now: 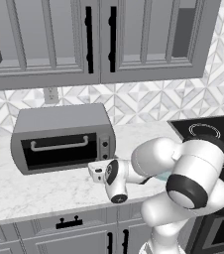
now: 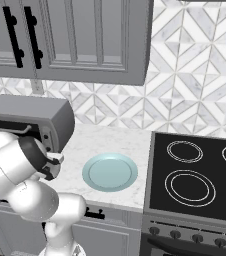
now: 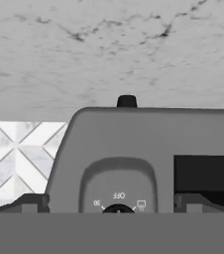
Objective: Pick up the kebab skewer and baguette bread, and place them inside the toaster oven. Close the toaster oven door and start by setting the timer.
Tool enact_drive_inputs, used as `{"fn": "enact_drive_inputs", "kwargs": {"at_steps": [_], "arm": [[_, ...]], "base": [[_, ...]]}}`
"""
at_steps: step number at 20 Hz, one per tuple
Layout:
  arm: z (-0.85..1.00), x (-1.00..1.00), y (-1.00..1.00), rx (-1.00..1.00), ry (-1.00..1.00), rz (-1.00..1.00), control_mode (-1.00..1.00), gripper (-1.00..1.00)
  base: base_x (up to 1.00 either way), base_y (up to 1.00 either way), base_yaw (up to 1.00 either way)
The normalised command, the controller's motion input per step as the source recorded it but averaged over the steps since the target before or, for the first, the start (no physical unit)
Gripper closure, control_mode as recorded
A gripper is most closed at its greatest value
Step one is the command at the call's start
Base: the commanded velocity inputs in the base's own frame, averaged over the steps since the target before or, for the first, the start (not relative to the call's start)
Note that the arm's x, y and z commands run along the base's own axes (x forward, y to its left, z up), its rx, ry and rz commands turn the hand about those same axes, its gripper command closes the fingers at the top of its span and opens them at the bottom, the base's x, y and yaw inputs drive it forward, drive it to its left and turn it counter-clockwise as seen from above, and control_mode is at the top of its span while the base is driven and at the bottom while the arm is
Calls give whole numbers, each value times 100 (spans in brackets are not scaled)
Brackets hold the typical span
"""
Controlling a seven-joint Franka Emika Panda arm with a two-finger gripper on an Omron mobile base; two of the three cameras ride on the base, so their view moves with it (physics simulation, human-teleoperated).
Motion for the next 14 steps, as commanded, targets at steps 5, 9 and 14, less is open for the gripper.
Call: {"fn": "enact_drive_inputs", "kwargs": {"at_steps": [5,9,14], "arm": [[10,0,0,0,-3,0,-100,-100],[8,0,8,0,-2,0,-100,100],[0,2,5,0,-1,-2,-100,100]], "base": [[0,0,0],[0,0,0],[0,0,0]]}}
